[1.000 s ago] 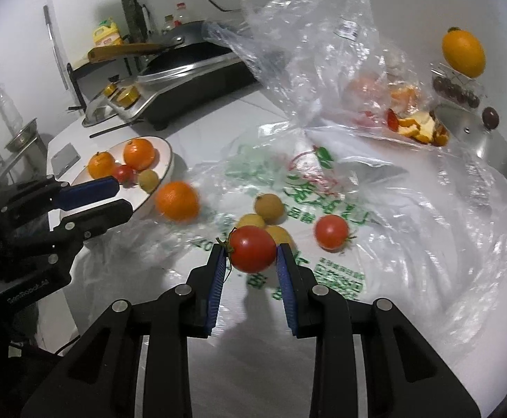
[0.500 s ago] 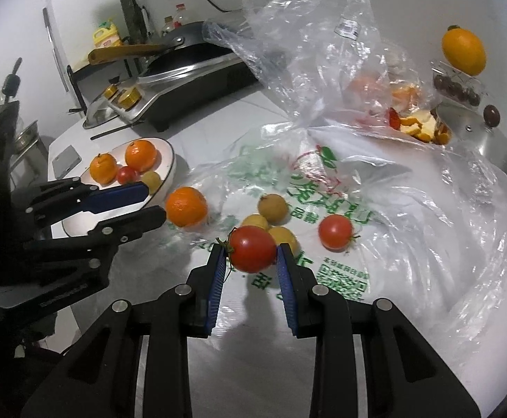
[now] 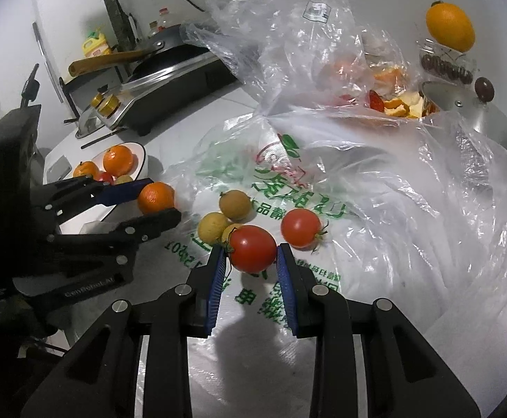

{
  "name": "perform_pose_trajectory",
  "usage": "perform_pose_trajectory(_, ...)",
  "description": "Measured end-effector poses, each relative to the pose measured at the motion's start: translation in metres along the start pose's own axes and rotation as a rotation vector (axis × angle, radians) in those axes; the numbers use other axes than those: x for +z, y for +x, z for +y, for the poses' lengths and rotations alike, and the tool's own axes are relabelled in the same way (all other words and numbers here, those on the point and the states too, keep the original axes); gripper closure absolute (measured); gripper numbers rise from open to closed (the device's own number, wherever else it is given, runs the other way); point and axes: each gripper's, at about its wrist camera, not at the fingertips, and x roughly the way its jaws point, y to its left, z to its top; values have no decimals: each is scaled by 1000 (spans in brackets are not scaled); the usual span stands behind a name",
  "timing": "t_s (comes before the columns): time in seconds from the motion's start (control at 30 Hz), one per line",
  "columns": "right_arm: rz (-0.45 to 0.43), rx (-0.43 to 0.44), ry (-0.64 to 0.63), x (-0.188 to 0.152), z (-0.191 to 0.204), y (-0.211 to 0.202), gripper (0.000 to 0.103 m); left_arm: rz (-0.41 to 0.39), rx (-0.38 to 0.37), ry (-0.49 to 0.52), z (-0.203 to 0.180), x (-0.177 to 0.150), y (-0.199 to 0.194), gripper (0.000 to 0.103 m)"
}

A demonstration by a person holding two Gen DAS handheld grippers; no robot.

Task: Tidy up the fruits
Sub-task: 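Lift the mandarin with the left gripper while the right gripper holds the cherry tomato, then carry the mandarin and cherry tomato over the white plate with both grippers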

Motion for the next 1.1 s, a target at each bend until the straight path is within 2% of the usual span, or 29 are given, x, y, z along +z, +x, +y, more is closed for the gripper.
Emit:
perform_pose_trajectory(0.13,-4,5,11,1,-6,1,71,18,-24,2,-1,2,4,55)
perform_pose_trajectory(0.27,-2,11,17,1,-9,4,71,13,-29,17,-4,2,2,62)
perform_pose_trajectory(0.63,-21,3,0,3,-1,-5,71,-41,-45,1,-3,3,-23,63)
perform_pose_trajectory(0.9,-31,-3,-24,4,15,-13,71,-52,-44,-28,7,-6,-37,63)
perform_pose_trajectory(1.1,-26,-8,-34,4,25,-14,71,-70,-42,-79,18,-12,-47,62)
